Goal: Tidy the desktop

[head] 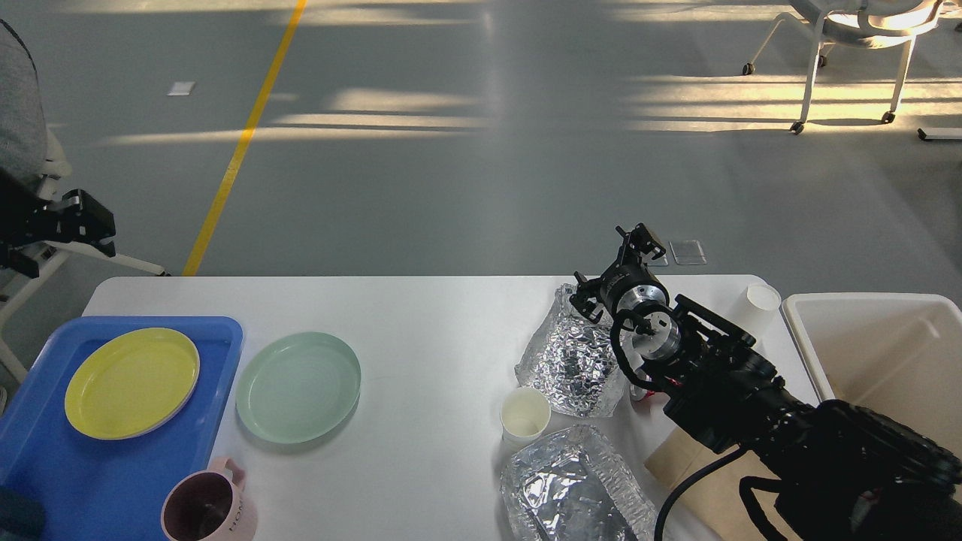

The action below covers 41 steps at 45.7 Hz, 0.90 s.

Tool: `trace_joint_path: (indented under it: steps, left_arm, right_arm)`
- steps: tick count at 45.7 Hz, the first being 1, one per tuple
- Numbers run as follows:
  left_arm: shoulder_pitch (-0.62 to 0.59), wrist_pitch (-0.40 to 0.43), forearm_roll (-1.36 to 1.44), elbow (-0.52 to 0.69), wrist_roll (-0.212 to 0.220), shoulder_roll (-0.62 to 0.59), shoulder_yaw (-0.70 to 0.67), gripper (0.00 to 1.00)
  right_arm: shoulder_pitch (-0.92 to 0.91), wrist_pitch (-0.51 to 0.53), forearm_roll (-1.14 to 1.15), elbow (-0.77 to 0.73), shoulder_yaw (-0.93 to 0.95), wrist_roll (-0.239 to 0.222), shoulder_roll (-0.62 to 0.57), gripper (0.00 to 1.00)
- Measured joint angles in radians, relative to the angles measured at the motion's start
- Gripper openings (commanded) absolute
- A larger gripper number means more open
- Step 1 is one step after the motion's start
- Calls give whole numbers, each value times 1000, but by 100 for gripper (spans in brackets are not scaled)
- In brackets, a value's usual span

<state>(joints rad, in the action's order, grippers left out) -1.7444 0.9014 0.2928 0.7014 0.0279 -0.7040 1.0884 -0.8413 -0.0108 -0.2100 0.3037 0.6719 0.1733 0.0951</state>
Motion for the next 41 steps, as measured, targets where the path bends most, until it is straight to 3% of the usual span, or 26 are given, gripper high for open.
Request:
trace_joint_path:
  steps: [15, 27, 41]
  left_arm:
    - [-375, 58, 0, 82, 0, 136, 47, 88]
    - [-725, 59, 3, 247, 0, 175, 53, 88]
    - [-980, 59, 0, 392, -17, 223, 48, 88]
  right_arm:
    - [1, 0, -1, 0, 0, 0, 0, 100]
    - [1, 0, -1, 0, 0, 0, 0, 100]
    - [1, 0, -1, 0, 0, 0, 0, 100]
